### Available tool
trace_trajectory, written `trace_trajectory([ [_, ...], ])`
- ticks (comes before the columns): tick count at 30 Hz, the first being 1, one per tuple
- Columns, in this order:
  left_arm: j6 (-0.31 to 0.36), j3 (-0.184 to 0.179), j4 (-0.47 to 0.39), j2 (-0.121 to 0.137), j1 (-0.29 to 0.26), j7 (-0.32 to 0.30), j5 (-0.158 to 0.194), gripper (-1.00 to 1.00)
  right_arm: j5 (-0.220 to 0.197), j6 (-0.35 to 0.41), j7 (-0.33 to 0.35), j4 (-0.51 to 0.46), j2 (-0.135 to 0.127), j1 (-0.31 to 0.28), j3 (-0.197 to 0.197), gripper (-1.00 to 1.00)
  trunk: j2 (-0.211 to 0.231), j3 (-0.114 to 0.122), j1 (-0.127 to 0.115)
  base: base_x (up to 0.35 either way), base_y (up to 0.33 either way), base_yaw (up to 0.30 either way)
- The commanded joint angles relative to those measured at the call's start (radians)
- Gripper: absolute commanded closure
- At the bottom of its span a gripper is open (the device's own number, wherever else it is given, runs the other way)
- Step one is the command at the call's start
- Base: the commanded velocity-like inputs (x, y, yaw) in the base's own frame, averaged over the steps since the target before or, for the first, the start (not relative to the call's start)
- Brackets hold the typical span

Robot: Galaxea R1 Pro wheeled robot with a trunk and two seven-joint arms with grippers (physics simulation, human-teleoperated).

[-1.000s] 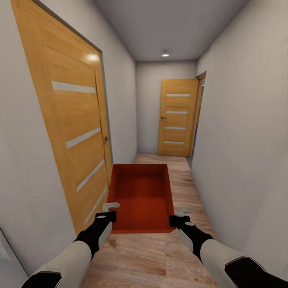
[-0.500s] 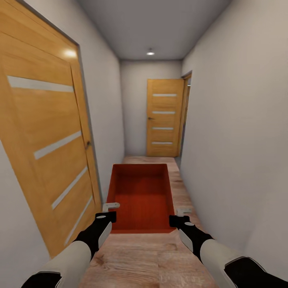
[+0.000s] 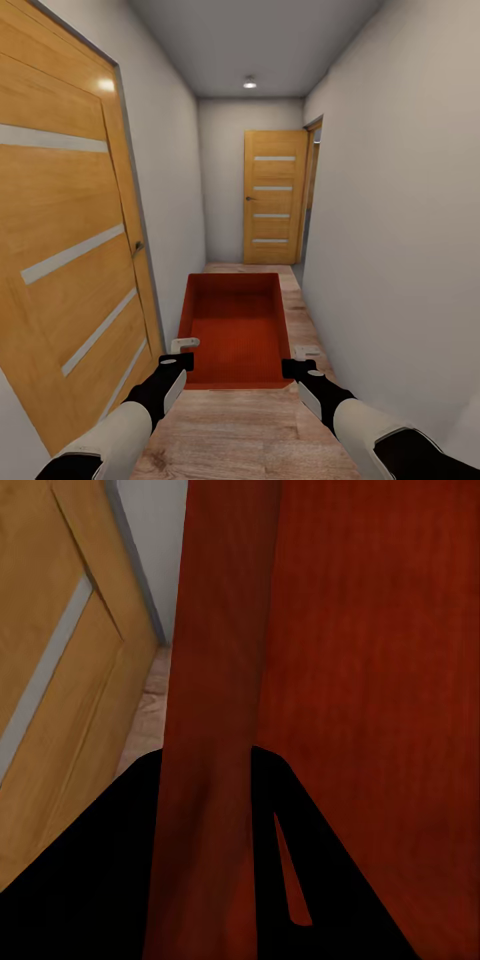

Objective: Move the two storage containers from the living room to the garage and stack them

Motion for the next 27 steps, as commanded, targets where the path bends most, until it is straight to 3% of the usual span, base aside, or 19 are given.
trace_trajectory([
  [1, 0.009, 0.021, -0.003, 0.001, 0.0, 0.026, -0.014, 1.0, -0.002, -0.005, -0.037, 0.0, -0.01, 0.0, -0.034, 1.0, -0.001, 0.0, 0.001, 0.321, 0.0, 0.0],
  [27, 0.009, 0.021, -0.003, 0.018, 0.0, 0.019, -0.011, 1.0, -0.003, -0.005, -0.037, -0.005, -0.011, 0.0, -0.034, 1.0, -0.001, 0.0, 0.001, 0.322, 0.0, 0.0],
])
